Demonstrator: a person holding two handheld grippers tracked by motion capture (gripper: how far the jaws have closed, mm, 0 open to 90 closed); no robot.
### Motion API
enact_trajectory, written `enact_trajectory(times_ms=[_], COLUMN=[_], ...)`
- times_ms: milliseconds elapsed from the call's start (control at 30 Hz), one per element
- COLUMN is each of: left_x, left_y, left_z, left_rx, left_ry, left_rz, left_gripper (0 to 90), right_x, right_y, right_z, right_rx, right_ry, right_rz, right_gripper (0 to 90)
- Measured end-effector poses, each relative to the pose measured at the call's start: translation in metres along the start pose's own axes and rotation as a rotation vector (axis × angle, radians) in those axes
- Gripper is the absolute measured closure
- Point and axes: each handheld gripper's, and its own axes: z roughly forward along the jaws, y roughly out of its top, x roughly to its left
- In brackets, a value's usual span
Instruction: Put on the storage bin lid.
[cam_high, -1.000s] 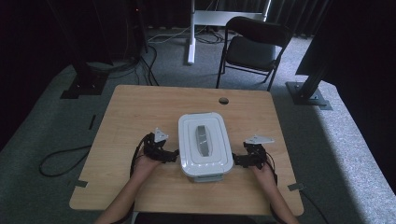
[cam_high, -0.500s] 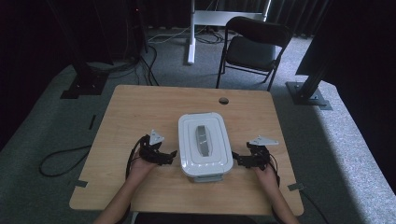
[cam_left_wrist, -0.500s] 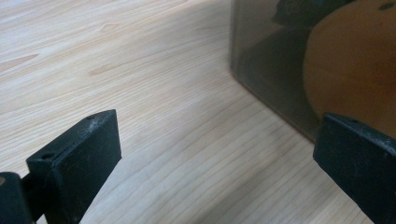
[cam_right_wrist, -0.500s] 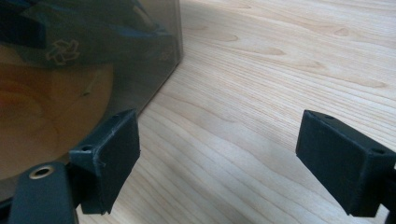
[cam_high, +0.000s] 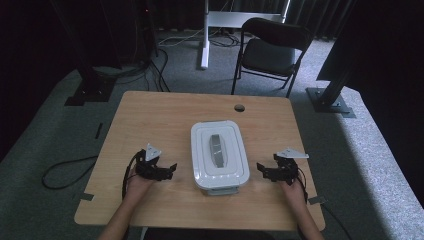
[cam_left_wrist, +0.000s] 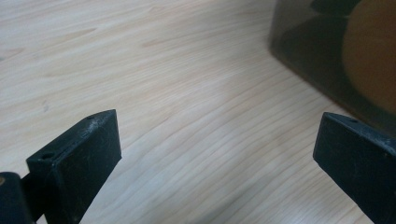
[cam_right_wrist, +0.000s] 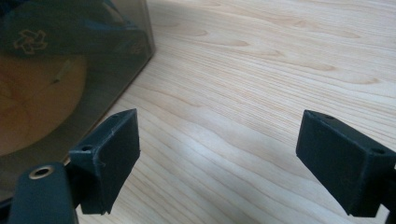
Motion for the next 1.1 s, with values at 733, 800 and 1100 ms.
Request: enact_trajectory(times_ms=[733, 800, 1100], left_x=[0.045, 0.047, 0.064], left_y=[-0.046, -0.048, -0.064], left_z=[-0.039, -0.041, -0.059], left_rx=[0.033, 0.036, 0.055], left_ry=[0.132, 0.142, 0.220], left_rz=[-0.121, -0.126, -0.195], left_gripper=[1.4, 1.4, 1.4], right_x=[-0.021, -0.023, -0.030], right_y=[-0.017, -0.019, -0.028], right_z=[-0.030, -0.031, -0.035], right_rx=[-0.046, -0.043, -0.014], right_ry=[-0.143, -0.157, -0.199], right_rz=[0.070, 0.070, 0.092], right_gripper=[12.5, 12.5, 12.5])
